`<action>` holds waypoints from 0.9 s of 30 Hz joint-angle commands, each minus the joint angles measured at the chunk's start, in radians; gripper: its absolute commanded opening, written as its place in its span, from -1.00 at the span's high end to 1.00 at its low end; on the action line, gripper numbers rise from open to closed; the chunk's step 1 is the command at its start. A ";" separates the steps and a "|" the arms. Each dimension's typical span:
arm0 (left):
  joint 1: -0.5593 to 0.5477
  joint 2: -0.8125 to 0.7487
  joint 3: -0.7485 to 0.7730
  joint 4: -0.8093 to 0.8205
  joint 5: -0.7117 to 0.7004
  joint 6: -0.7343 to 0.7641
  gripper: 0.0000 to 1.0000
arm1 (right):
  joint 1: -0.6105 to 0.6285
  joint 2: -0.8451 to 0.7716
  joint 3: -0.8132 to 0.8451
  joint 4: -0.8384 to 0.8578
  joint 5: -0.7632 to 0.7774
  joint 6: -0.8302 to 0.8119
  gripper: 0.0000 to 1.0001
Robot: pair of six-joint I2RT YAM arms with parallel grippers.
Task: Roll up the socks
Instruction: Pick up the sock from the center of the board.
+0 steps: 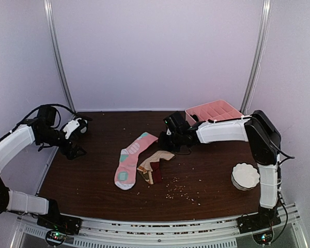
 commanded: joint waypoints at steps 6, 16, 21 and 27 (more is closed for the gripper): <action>-0.169 0.139 0.065 -0.005 -0.006 0.046 -0.96 | 0.115 -0.224 -0.293 0.061 0.060 -0.138 0.13; -0.227 0.255 0.136 -0.011 -0.046 0.007 -0.96 | 0.212 -0.197 -0.416 0.152 -0.023 -0.199 0.21; -0.227 0.238 0.126 -0.041 -0.087 0.010 -0.96 | 0.223 -0.141 -0.333 0.101 -0.024 -0.230 0.34; -0.228 0.210 0.105 -0.049 -0.124 -0.001 -0.96 | 0.226 -0.100 -0.288 0.053 -0.006 -0.234 0.76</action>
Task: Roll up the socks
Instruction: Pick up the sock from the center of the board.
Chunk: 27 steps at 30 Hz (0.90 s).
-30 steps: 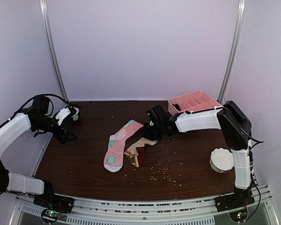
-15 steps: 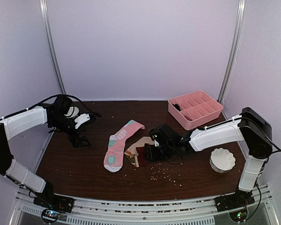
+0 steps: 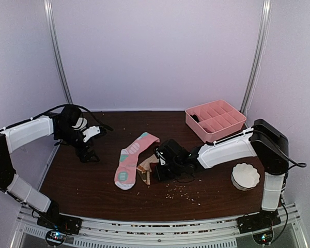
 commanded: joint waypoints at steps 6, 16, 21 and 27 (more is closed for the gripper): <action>-0.001 -0.052 -0.013 -0.017 -0.050 -0.023 -0.96 | -0.013 -0.071 0.110 -0.189 0.070 -0.091 1.00; -0.017 -0.047 -0.004 -0.027 -0.024 -0.033 -0.96 | -0.092 -0.288 0.350 -0.537 0.199 -0.271 1.00; -0.041 -0.026 0.008 -0.027 -0.029 -0.040 -0.96 | -0.120 -0.317 0.446 -0.663 0.290 -0.339 1.00; -0.054 -0.030 0.012 -0.027 -0.019 -0.048 -0.96 | -0.178 -0.330 0.543 -0.700 0.370 -0.391 1.00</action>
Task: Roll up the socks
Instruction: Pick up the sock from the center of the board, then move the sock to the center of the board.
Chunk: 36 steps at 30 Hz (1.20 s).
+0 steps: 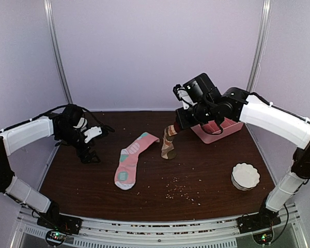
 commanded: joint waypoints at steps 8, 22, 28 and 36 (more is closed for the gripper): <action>-0.020 -0.003 0.029 -0.032 0.014 -0.011 -0.96 | -0.155 0.100 0.378 -0.089 0.061 -0.120 1.00; -0.033 0.018 0.035 -0.032 -0.034 -0.003 -0.96 | 0.075 0.137 -0.055 0.122 -0.084 -0.198 1.00; -0.042 0.065 0.046 -0.010 -0.023 -0.005 -0.96 | 0.210 0.120 -0.221 0.216 -0.163 -0.154 1.00; -0.135 0.211 0.156 0.038 -0.061 -0.016 -0.96 | 0.235 -0.035 -0.474 0.316 -0.151 -0.028 1.00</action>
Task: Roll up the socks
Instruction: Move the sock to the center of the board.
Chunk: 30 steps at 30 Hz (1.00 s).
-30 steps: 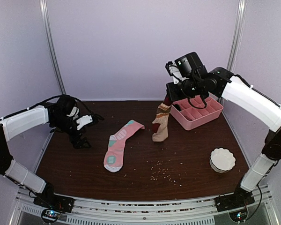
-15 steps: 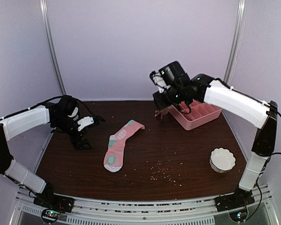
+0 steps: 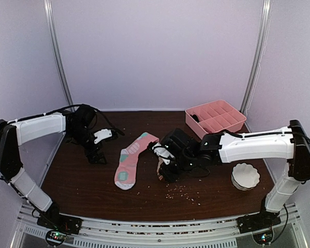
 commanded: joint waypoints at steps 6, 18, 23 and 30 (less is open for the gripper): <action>-0.159 0.254 0.217 0.077 -0.105 -0.002 -0.96 | -0.016 -0.253 -0.208 0.050 0.117 0.120 1.00; -0.272 0.429 0.215 0.188 -0.376 0.029 -0.96 | -0.200 -0.334 -0.156 -0.071 0.145 0.072 1.00; -0.236 0.453 0.213 0.191 -0.555 -0.002 -0.96 | -0.279 -0.319 -0.083 -0.096 0.143 0.018 1.00; -0.114 0.409 0.195 0.175 -0.544 -0.029 -0.96 | -0.401 -0.214 0.191 -0.166 0.208 -0.118 1.00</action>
